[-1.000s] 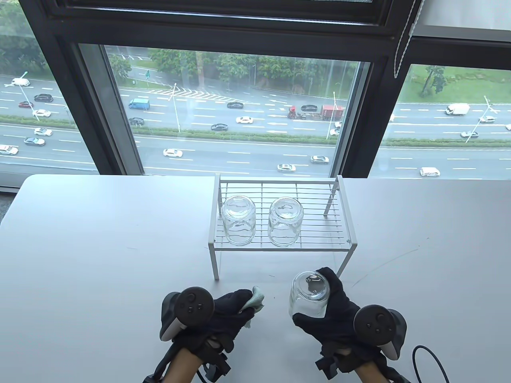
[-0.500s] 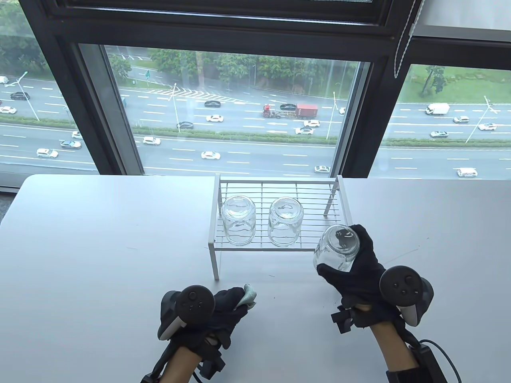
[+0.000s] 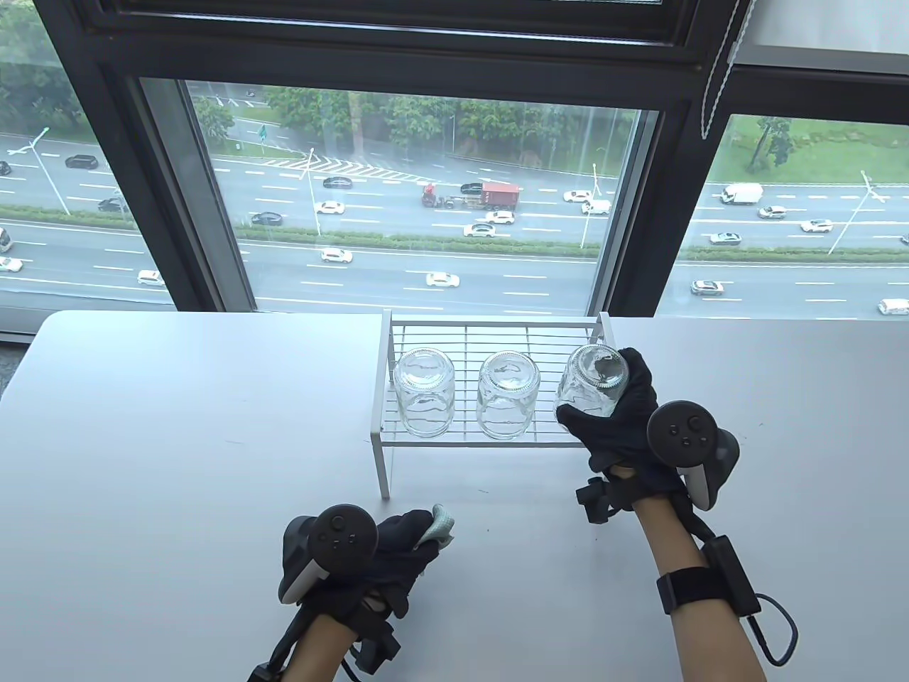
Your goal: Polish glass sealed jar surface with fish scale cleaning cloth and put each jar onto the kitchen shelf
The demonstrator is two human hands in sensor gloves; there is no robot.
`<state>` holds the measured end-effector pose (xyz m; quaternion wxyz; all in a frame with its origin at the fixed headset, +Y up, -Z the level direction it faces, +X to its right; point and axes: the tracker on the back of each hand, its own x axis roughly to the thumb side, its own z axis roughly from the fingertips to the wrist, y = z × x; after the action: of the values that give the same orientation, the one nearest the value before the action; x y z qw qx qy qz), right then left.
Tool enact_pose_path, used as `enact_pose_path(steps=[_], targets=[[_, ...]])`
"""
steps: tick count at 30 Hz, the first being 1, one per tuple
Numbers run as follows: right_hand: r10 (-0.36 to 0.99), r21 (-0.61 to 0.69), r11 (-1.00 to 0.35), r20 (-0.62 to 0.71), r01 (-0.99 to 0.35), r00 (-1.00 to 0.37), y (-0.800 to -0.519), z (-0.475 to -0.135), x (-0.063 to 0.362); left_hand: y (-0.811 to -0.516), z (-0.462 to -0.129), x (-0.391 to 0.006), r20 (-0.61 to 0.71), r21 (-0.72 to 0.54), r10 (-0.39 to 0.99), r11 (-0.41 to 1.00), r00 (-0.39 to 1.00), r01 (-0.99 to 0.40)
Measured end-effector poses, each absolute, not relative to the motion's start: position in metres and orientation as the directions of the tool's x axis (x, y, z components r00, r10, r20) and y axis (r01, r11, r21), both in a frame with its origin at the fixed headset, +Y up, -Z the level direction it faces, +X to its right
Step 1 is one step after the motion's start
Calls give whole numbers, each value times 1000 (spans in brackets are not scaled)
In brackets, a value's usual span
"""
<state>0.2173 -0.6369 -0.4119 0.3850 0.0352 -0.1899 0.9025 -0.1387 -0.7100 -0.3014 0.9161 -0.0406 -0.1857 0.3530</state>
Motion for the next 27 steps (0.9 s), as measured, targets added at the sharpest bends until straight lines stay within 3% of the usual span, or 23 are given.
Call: enact_pose_path(steps=[27], targets=[[671,-226,-681,188,-696,-717,-646,-419,215,-711,-302,-138,322,-222,674,737,665,-639]])
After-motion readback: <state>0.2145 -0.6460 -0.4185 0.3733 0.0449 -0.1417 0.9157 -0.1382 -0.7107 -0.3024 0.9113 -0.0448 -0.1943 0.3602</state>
